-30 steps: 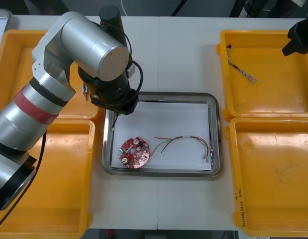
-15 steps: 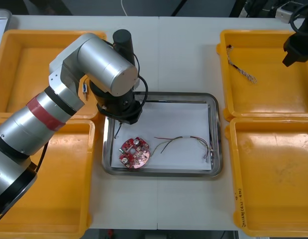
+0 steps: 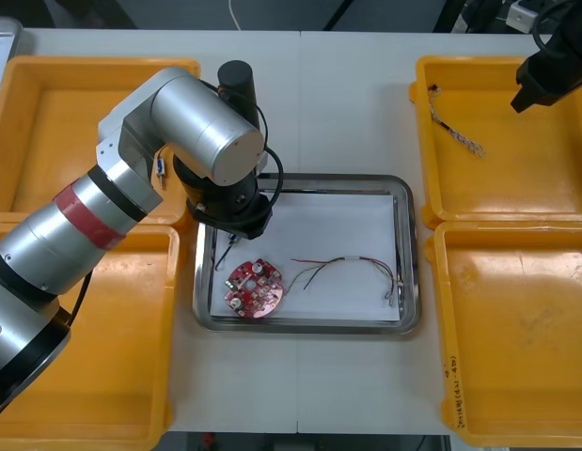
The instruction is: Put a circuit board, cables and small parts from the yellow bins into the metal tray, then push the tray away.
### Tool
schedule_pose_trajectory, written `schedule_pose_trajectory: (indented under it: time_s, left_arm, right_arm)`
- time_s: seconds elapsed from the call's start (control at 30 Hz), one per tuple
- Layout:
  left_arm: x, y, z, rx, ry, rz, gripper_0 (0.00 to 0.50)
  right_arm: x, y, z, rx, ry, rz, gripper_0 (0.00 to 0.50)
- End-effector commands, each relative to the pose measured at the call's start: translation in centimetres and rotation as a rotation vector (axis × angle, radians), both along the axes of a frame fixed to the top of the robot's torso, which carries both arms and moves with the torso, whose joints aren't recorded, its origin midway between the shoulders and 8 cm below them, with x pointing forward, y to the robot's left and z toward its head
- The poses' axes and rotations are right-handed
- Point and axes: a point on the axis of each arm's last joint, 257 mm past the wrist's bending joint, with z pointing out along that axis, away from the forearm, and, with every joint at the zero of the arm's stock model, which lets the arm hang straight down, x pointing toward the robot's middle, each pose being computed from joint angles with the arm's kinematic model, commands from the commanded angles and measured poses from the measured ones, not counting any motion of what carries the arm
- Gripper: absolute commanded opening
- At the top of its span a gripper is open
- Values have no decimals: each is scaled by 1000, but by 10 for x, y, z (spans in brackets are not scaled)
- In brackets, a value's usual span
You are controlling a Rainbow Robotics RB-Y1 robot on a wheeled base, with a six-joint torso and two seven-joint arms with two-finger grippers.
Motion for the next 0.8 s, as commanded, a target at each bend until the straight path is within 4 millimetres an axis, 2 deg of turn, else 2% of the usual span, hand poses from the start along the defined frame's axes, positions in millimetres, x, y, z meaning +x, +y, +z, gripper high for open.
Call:
schedule_pose_trajectory:
  time_s: [0.03, 0.1, 0.33, 0.53, 0.67, 0.8]
  left_arm:
    - [6, -27, 24, -61, -43, 55, 500]
    - [7, -27, 28, -68, -48, 56, 500]
    - [4, -20, 65, -99, -67, 67, 500]
    - [4, -6, 92, -113, -90, 96, 500]
    - [7, 10, 114, -139, -111, 130, 500]
    - [13, 16, 130, -185, -137, 157, 500]
  right_arm:
    - [24, 22, 37, 0, -97, 51, 500]
    - [27, 23, 37, 6, -100, 49, 500]
    - [50, 31, 26, 31, -147, 47, 500]
    - [64, 37, 12, 46, -173, 39, 500]
    - [78, 43, 1, 70, -198, 30, 500]
    - [86, 52, -8, 92, -215, 24, 500]
